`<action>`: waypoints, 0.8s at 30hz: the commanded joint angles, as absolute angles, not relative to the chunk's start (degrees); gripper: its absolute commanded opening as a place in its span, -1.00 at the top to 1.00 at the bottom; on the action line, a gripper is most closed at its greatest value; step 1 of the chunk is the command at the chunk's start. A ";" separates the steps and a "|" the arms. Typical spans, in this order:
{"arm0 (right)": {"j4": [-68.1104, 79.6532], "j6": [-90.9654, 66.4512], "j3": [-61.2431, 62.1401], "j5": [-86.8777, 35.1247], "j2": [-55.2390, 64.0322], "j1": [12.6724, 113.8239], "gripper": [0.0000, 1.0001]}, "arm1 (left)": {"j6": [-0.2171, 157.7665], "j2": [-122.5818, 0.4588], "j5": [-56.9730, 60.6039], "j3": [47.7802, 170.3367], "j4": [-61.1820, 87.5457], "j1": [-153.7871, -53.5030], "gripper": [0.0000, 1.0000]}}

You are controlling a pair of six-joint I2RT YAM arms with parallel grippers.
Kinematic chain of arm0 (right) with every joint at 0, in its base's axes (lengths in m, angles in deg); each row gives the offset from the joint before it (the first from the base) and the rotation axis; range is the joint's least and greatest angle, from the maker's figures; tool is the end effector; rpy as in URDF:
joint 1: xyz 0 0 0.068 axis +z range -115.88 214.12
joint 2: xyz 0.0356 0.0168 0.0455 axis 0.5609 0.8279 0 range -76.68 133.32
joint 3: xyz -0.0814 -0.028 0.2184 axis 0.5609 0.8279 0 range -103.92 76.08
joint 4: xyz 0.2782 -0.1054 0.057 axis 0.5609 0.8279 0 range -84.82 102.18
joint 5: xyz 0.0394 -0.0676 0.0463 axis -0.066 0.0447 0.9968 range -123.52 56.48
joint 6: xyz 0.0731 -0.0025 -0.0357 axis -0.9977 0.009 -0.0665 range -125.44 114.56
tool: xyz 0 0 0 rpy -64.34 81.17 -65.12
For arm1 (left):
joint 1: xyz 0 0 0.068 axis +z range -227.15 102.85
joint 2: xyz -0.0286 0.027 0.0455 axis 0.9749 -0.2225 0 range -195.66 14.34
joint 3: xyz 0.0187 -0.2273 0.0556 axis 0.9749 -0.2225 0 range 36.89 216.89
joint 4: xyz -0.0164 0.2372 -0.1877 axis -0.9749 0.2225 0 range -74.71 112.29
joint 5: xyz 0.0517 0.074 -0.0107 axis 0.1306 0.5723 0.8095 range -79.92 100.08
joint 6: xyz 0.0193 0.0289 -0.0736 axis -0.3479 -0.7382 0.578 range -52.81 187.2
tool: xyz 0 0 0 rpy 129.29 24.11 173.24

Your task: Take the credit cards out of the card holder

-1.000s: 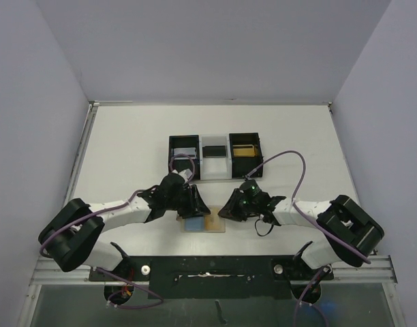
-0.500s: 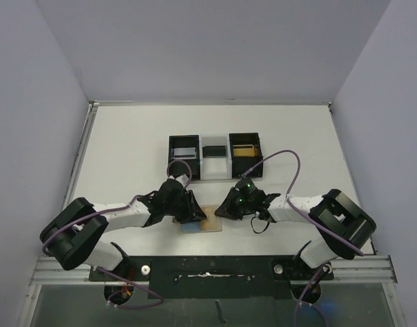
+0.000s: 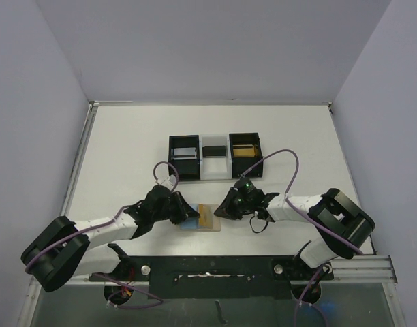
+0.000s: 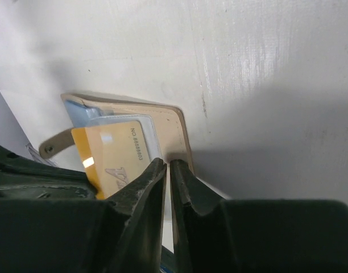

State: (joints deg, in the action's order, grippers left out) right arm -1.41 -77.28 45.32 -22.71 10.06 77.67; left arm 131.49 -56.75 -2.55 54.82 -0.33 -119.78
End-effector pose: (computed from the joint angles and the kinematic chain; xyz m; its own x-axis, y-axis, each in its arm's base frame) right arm 0.2170 0.2245 0.0229 -0.8986 0.4335 -0.0676 0.2843 0.6927 0.6628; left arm 0.1966 -0.2022 0.0434 -0.9048 -0.3621 -0.2239 -0.0620 0.6323 -0.7722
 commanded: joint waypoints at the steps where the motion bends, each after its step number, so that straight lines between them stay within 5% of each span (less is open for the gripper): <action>1: 4.66 -75.24 45.36 -25.87 11.62 78.45 0.76 | 131.60 -53.36 -2.89 54.57 -4.86 -117.75 1.00; 20: -4.60 -69.88 38.20 -16.33 11.29 79.87 0.67 | 129.43 -58.71 -6.30 55.36 -4.21 -116.72 1.00; 24: 6.13 -73.44 37.42 -22.28 14.10 80.46 0.67 | 129.47 -60.05 -6.66 56.27 -4.77 -116.70 1.00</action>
State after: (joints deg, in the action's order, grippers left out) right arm -0.19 -70.54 39.16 -19.45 12.04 79.84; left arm 130.61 -59.13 -5.19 53.64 -0.92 -117.09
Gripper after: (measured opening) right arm 0.163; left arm 0.009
